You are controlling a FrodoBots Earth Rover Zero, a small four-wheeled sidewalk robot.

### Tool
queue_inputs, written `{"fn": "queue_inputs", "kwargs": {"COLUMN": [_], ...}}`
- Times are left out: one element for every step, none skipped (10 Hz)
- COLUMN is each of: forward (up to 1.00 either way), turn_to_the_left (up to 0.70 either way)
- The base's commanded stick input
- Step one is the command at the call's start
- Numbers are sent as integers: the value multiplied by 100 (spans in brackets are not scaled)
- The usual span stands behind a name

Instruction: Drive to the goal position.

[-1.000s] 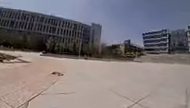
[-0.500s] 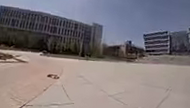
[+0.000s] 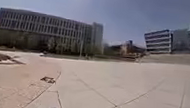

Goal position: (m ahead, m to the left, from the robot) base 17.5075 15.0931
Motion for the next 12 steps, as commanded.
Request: {"fn": "queue_inputs", "kwargs": {"forward": [70, 70, 70, 70, 70, 70, 70, 70, 70, 70, 70, 70], "turn_to_the_left": [0, 0, 0, 0, 0, 0, 0, 0, 0, 0, 0, 0]}}
